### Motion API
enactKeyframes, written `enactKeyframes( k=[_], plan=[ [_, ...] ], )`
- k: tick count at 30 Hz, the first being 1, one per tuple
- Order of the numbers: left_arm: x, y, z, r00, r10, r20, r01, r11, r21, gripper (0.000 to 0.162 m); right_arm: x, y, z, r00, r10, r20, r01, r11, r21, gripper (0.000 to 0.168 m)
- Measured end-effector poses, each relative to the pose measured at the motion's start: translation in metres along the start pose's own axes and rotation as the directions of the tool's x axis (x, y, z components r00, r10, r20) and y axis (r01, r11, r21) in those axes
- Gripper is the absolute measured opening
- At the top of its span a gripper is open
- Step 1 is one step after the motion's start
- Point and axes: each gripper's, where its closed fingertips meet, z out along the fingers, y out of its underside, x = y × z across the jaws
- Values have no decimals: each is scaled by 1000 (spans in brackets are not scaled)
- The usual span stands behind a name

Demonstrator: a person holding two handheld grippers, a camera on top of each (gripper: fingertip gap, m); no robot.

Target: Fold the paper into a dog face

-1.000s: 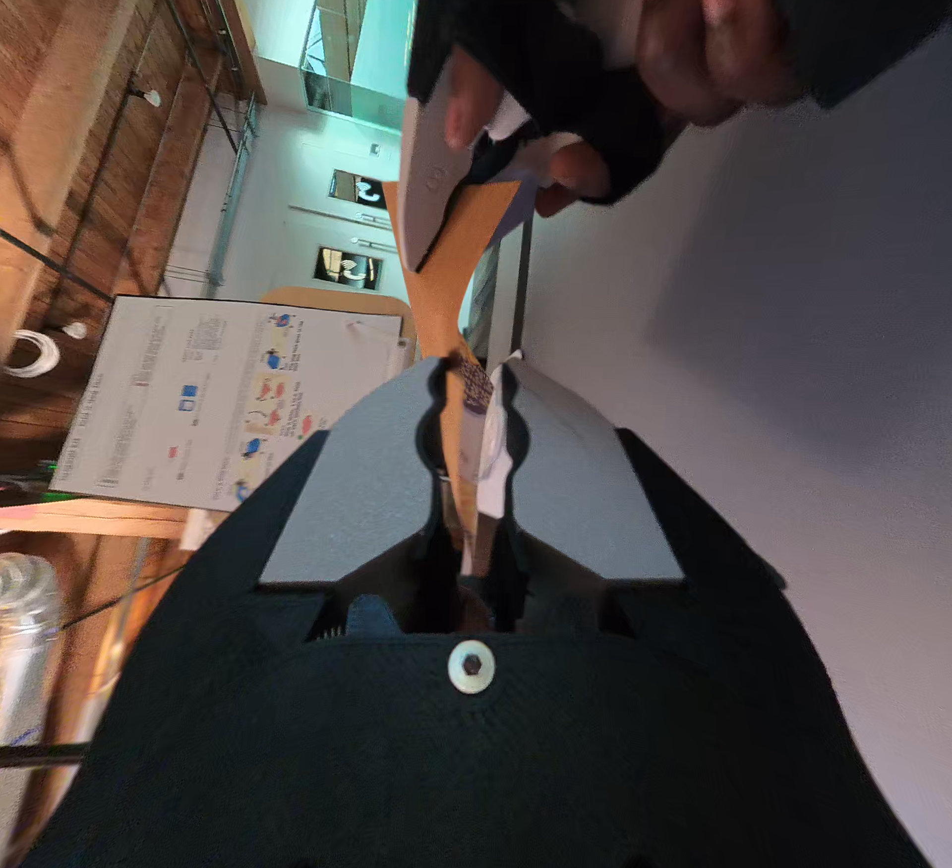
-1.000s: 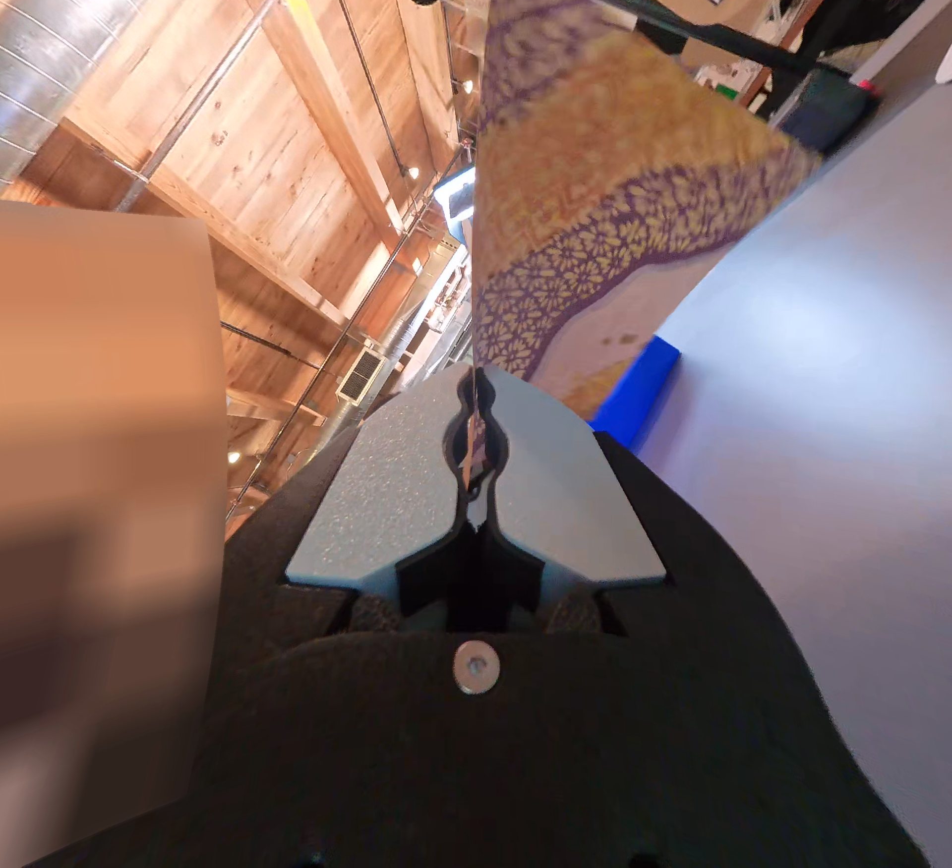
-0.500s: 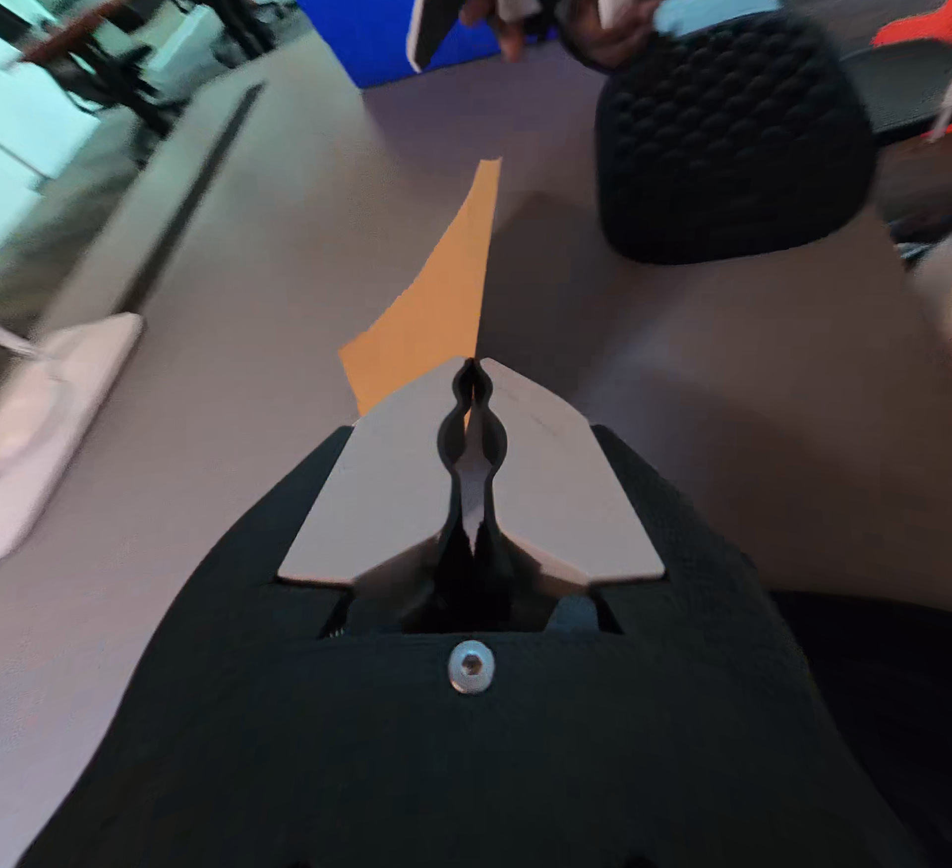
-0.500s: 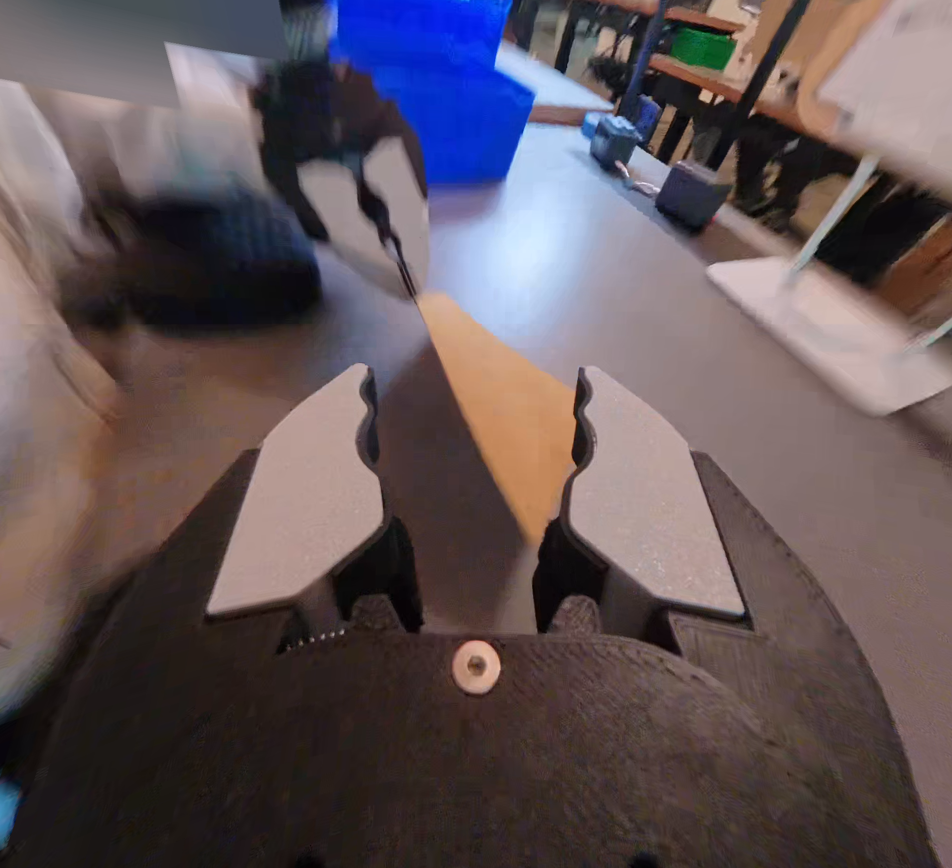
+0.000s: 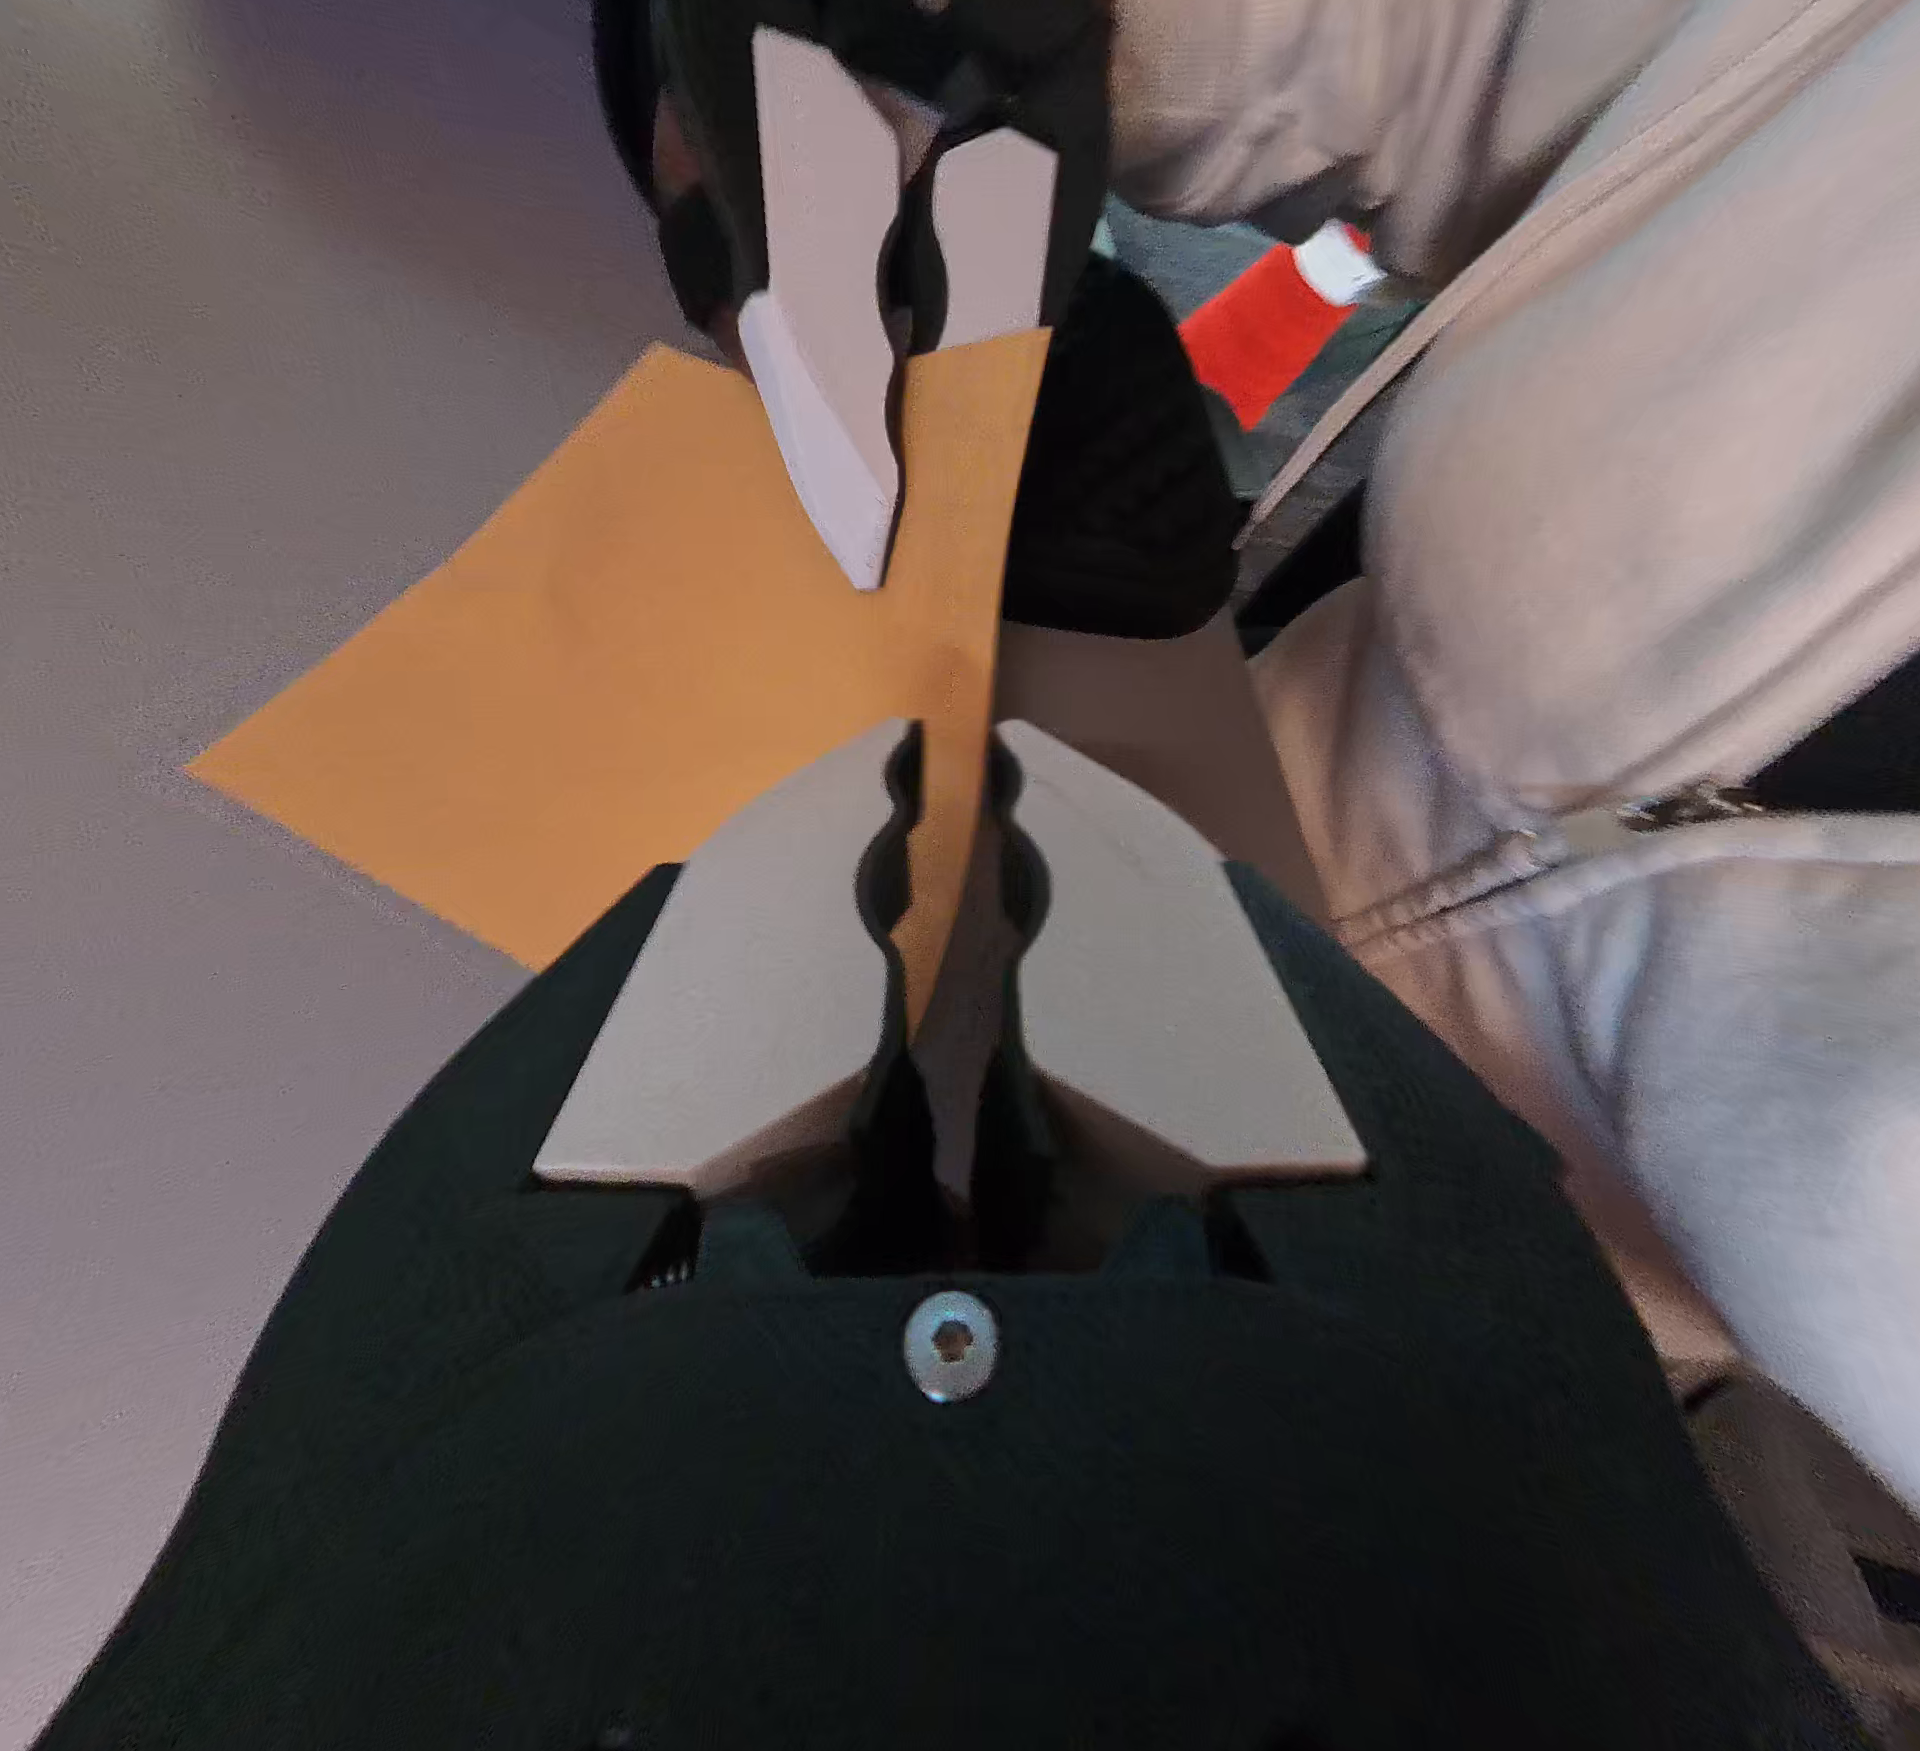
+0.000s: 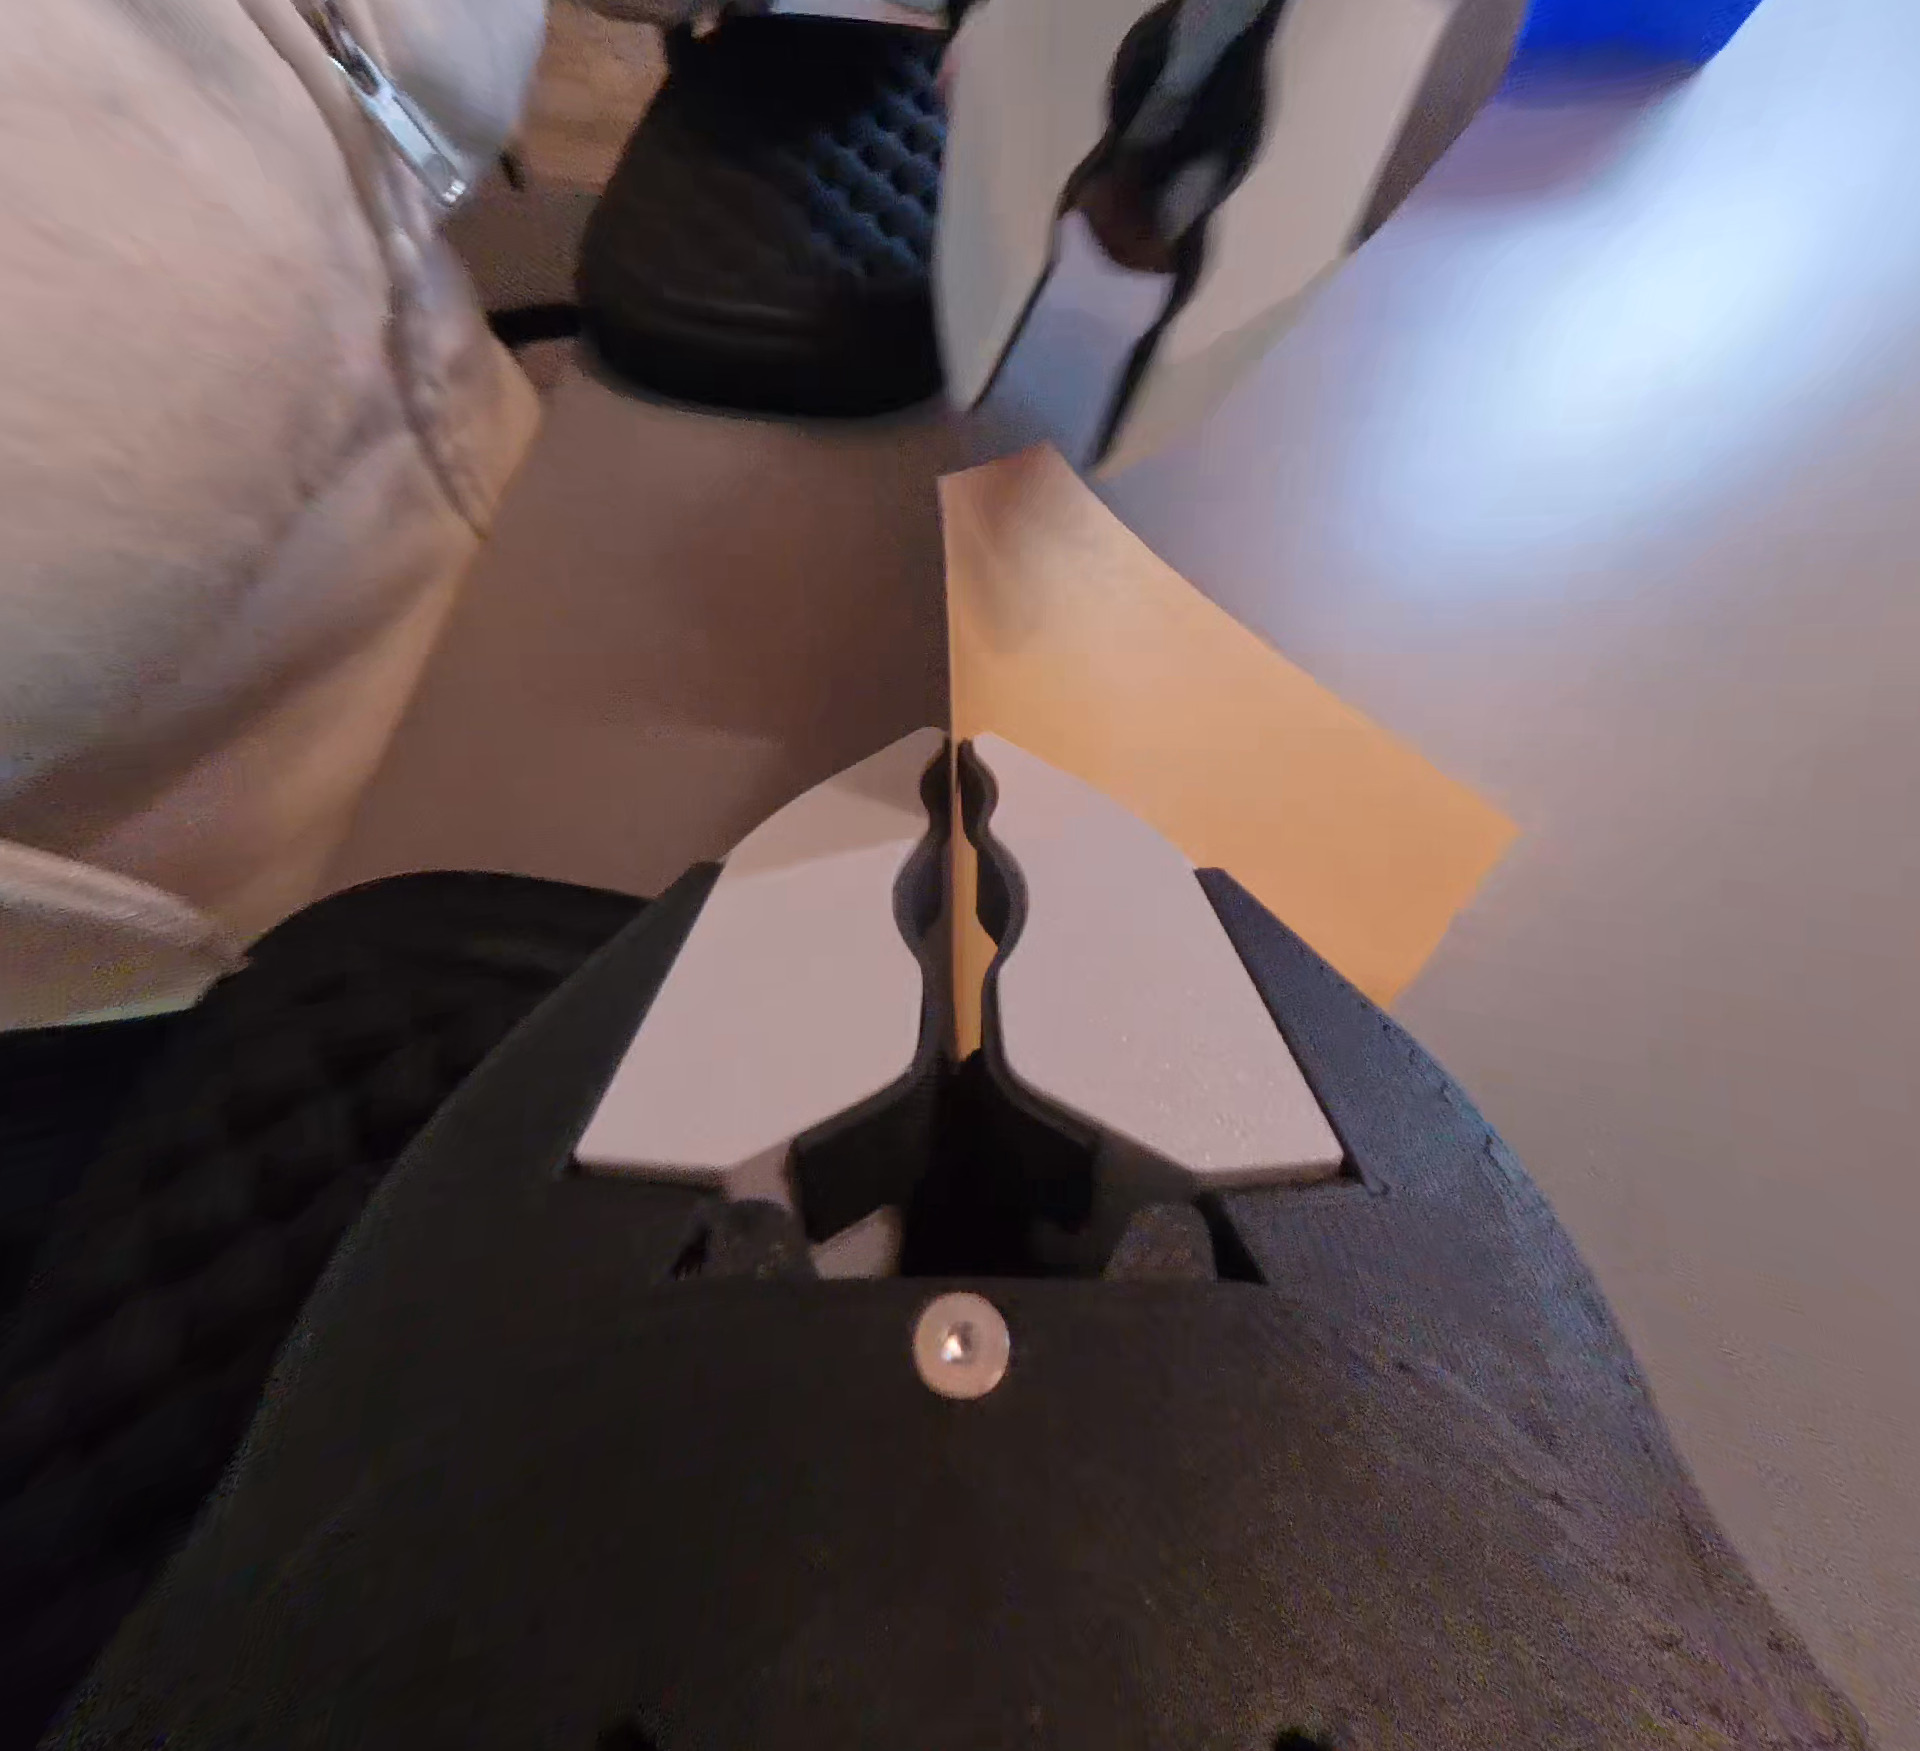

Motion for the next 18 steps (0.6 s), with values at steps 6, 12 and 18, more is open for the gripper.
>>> enactKeyframes(
  k=[6,12,18],
  plan=[
    [-73,-1,-14,974,-59,220,61,998,-6,15,-4,6,-10,970,146,196,-148,989,-3,0],
    [-86,30,22,942,118,314,-55,977,-204,4,-2,5,-9,899,285,332,-276,958,-75,0],
    [-81,35,23,959,65,277,-9,980,-200,1,31,2,0,721,604,340,-570,795,-207,0]
  ],
)
